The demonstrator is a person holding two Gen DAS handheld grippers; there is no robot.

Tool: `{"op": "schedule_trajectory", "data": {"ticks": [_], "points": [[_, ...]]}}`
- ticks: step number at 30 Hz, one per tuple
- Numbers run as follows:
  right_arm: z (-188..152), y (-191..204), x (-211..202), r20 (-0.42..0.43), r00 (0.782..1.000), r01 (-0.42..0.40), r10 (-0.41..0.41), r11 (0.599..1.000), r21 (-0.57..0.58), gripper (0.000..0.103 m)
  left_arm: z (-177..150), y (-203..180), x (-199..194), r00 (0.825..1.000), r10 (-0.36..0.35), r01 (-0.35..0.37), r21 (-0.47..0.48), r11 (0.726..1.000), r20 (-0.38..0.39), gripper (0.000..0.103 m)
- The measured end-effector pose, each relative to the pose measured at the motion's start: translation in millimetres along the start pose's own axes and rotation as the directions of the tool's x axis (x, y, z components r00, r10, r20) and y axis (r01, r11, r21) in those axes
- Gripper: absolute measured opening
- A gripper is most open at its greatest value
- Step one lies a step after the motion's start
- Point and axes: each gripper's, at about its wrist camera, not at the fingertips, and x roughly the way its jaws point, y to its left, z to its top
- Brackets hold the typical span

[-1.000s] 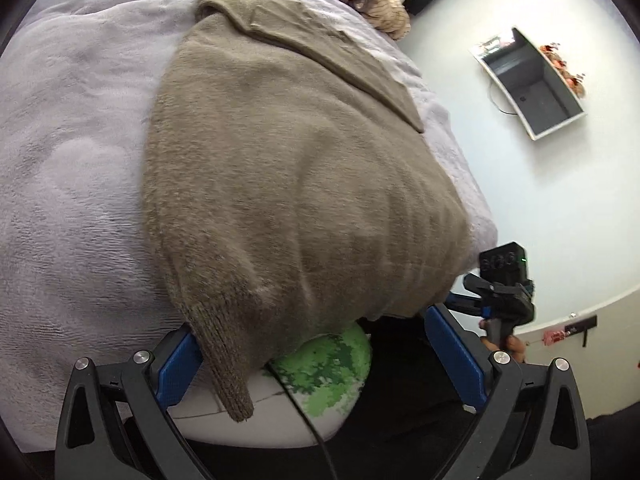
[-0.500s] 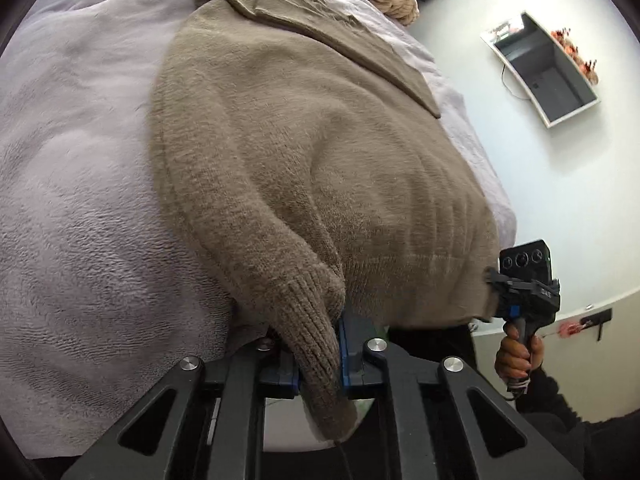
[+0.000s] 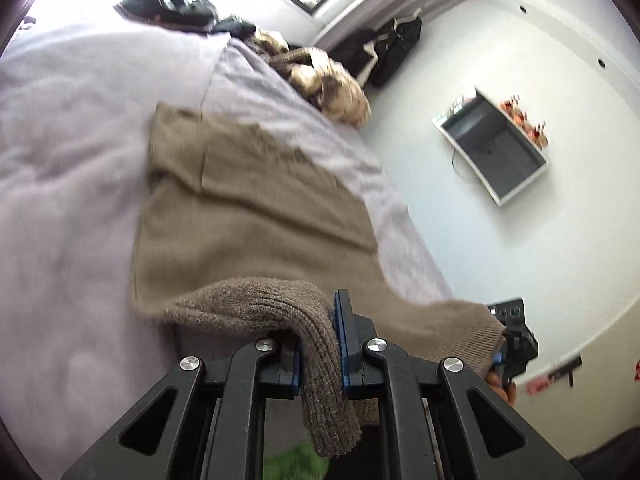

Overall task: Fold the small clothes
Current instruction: 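Reach both tools to the ribbed sweater hem and close on it, then lift the held hem with both tools and fold it over toward the collar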

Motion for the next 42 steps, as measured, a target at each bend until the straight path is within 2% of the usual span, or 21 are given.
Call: {"op": "schedule_trajectory", "data": {"ticks": [6,12,15,17,21,25,27,28,31,33,35,37,38,39,40,41,42], "points": [[79,11,13,0.043,0.999,-0.018,0.018,1.0,-0.012,0.011,67,0,15,0.997,0.027,-0.027,0.008,1.0,0.067,0.015],[162,10,38,0.088,0.996,0.018,-0.017,1.0,-0.02,0.011,144,3,52,0.993,0.066,-0.07,0.034,0.997,0.1,0.015],[206,-12,51,0.116,0.991,0.067,-0.069,0.998,0.02,0.01,184,14,80,0.99,0.103,-0.109,0.047,0.993,0.1,0.015],[231,-41,61,0.132,0.983,0.12,-0.128,0.991,0.066,0.01,205,28,109,0.987,0.138,-0.142,0.039,0.989,0.079,0.015],[259,-118,81,0.114,0.955,0.25,-0.275,0.948,0.196,0.01,219,60,168,0.977,0.213,-0.214,0.032,0.976,0.013,0.015],[267,-191,90,0.09,0.92,0.334,-0.382,0.883,0.33,0.01,210,95,222,0.95,0.298,-0.295,0.046,0.954,-0.088,0.015],[269,-206,90,0.093,0.918,0.329,-0.386,0.871,0.364,0.01,207,109,236,0.937,0.334,-0.331,0.042,0.943,-0.106,0.015],[271,-210,90,0.095,0.92,0.322,-0.381,0.871,0.372,0.011,207,113,239,0.935,0.334,-0.332,0.036,0.943,-0.117,0.02],[279,-209,90,0.115,0.927,0.296,-0.358,0.884,0.361,0.014,208,121,238,0.943,0.307,-0.309,0.002,0.951,-0.126,0.021],[286,-207,88,0.135,0.928,0.279,-0.346,0.89,0.36,0.017,209,116,236,0.943,0.312,-0.311,0.023,0.95,-0.116,0.021],[294,-203,88,0.151,0.922,0.283,-0.356,0.887,0.364,0.028,211,110,234,0.941,0.32,-0.317,0.046,0.947,-0.111,0.021],[302,-201,89,0.17,0.912,0.295,-0.373,0.885,0.36,0.053,212,106,231,0.942,0.318,-0.314,0.054,0.948,-0.111,0.022],[305,-199,89,0.181,0.91,0.294,-0.374,0.888,0.354,0.058,213,105,231,0.942,0.317,-0.313,0.053,0.948,-0.112,0.024],[307,-196,89,0.191,0.907,0.295,-0.376,0.89,0.348,0.061,215,104,228,0.942,0.316,-0.312,0.052,0.949,-0.113,0.044],[311,-192,88,0.193,0.899,0.314,-0.394,0.886,0.342,0.061,215,103,226,0.94,0.324,-0.32,0.053,0.946,-0.105,0.078],[312,-190,87,0.193,0.893,0.328,-0.406,0.882,0.337,0.062,216,100,222,0.932,0.355,-0.351,0.062,0.934,-0.072,0.089],[314,-187,86,0.19,0.888,0.343,-0.418,0.879,0.333,0.062,217,96,217,0.926,0.377,-0.374,0.075,0.924,-0.031,0.093]]}}
